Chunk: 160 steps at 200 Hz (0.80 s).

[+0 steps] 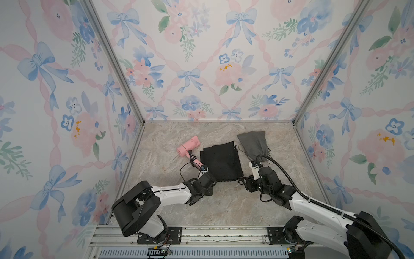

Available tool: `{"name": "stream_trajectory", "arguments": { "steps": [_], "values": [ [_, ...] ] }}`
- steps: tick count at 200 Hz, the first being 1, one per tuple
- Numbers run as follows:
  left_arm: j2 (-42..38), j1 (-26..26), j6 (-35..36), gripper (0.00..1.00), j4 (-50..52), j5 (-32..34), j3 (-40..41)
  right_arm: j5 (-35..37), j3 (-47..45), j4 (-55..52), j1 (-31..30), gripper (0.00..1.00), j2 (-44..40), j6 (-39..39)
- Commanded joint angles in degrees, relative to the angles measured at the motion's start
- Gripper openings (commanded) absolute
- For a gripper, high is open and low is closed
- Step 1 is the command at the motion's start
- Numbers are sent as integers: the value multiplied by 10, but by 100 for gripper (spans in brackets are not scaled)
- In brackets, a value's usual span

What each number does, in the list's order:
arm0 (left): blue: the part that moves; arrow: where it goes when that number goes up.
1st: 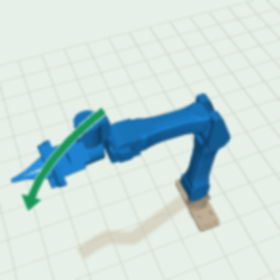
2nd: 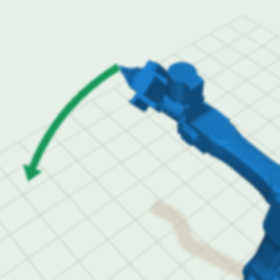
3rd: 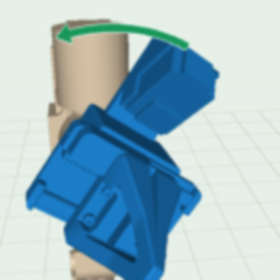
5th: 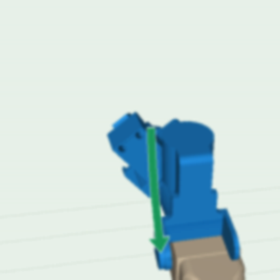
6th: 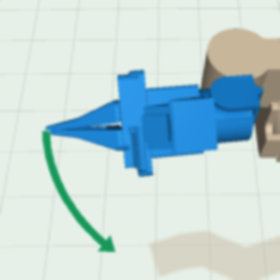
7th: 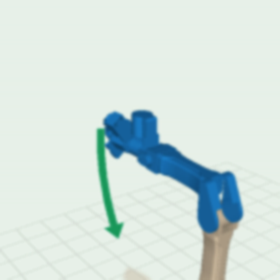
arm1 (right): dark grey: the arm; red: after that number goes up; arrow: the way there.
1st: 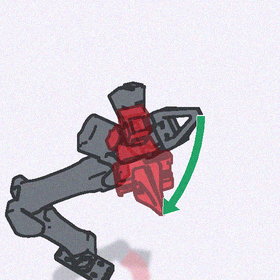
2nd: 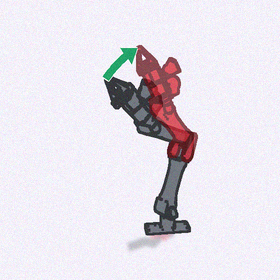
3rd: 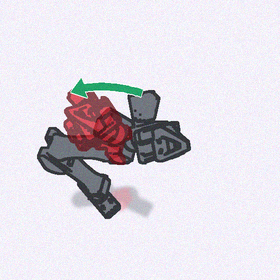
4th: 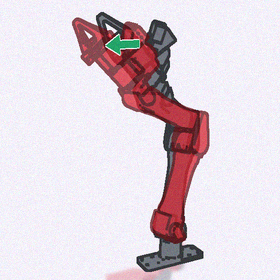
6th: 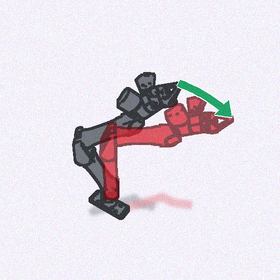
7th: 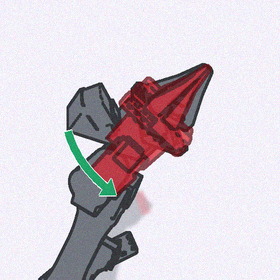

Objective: Pack away hair dryers
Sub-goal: Pull the drawstrings on both sides of the drawstring bag.

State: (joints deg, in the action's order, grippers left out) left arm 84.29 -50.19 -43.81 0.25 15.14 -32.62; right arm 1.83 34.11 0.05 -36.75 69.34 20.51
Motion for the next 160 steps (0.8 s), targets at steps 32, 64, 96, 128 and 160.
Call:
{"name": "stream_trajectory", "arguments": {
  "steps": [32, 64, 96, 128, 160],
  "values": [
    [-28, 3, -6, 0, 31, -2, 43, 13, -11, -33, 6, 58, -9, -12],
    [-59, 27, 2, 0, 31, -5, 53, 1, -10, -42, 5, 58, -1, -18],
    [-90, 68, 14, 0, 33, -18, 58, -15, -6, -46, -3, 58, 7, -26],
    [-122, 117, 25, 0, 33, -27, 66, -18, 5, -44, -19, 59, 26, -35],
    [-134, 157, 37, 0, 33, -34, 74, -23, 26, -35, -38, 60, 58, -41]
  ]
}}
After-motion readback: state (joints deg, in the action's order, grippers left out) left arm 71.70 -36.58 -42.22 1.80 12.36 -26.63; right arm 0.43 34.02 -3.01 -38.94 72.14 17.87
